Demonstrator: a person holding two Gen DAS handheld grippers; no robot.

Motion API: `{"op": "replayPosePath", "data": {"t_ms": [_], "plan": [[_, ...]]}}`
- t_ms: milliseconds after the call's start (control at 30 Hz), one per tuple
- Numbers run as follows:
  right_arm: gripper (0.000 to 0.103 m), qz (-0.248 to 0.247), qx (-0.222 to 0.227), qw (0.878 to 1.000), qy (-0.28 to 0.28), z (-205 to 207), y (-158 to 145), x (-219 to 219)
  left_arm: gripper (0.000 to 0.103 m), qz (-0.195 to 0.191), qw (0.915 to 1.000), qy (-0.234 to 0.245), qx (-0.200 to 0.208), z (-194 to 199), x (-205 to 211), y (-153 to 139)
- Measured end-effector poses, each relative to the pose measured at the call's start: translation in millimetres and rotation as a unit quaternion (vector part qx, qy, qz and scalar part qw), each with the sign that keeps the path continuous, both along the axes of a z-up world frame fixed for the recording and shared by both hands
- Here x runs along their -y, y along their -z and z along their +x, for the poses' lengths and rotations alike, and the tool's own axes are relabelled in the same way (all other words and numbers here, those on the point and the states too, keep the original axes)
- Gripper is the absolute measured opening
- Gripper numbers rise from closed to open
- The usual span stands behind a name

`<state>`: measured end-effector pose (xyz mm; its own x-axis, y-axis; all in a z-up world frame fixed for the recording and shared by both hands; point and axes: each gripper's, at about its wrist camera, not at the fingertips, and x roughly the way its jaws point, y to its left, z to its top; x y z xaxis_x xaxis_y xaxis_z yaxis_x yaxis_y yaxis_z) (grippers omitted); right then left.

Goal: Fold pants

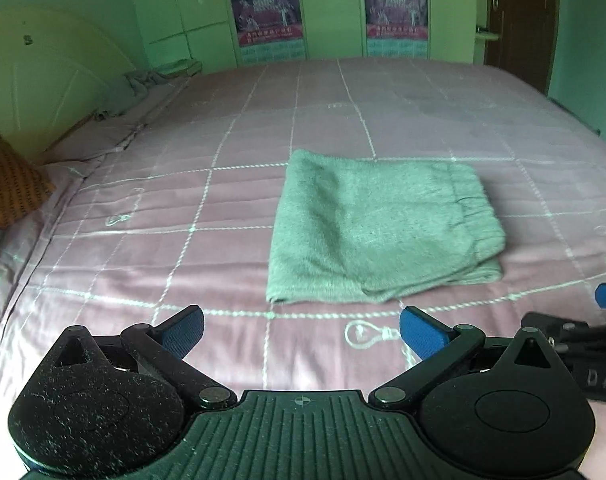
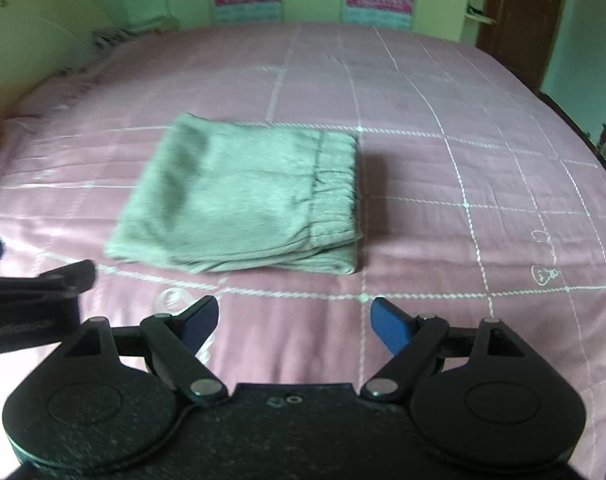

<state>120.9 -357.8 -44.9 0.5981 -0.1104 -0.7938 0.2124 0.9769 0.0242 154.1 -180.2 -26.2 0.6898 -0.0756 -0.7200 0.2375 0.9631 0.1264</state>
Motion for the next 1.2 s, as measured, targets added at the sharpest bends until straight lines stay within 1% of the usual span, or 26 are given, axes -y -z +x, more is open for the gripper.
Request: {"op": "replayPosePath", "data": {"t_ms": [100, 167, 300, 467, 533, 633, 767, 900, 1067, 1200], "plan": [[0.083, -0.007, 0.022, 1.0, -0.01, -38.0, -21.4, -11.7, 0.103, -0.022, 0.9994, -0.006, 0.026, -37.0, -17.8, -21.9], [0.083, -0.002, 0.043, 0.999, -0.014, -64.7, -33.0, -17.6, 0.103, -0.029, 0.9987, -0.009, 0.042, -62.1, -28.8, -33.9], [0.083, -0.002, 0.084, 0.996, -0.014, -114.0, -51.1, -28.4, 0.103, -0.027, 0.9965, -0.014, 0.078, -108.3, -45.7, -52.9], [0.084, -0.033, 0.141, 0.99, 0.001, -164.7, -67.5, -46.8, 0.103, -0.029, 0.9943, -0.009, 0.102, -150.6, -57.4, -61.5], [0.084, -0.044, 0.155, 0.987, 0.009, -177.1, -69.5, -51.7, 0.103, -0.032, 0.9939, -0.009, 0.105, -162.8, -59.2, -62.4], [0.084, -0.05, 0.169, 0.984, 0.029, -193.6, -72.3, -54.2, 0.103, -0.043, 0.9943, -0.012, 0.097, -177.0, -62.2, -62.6], [0.084, -0.021, 0.187, 0.981, 0.054, -212.2, -75.7, -47.8, 0.103, -0.05, 0.9934, -0.014, 0.102, -194.3, -64.5, -65.4], [0.084, 0.007, 0.207, 0.977, 0.047, -224.5, -85.3, -41.8, 0.103, -0.046, 0.9928, -0.019, 0.109, -203.3, -62.9, -68.4], [0.084, -0.022, 0.22, 0.974, 0.052, -231.0, -93.1, -44.3, 0.103, -0.051, 0.9924, -0.028, 0.109, -207.3, -65.1, -72.1], [0.085, -0.018, 0.215, 0.975, 0.049, -231.1, -91.4, -42.8, 0.103, -0.049, 0.9926, -0.029, 0.107, -206.9, -63.3, -73.2]]}}
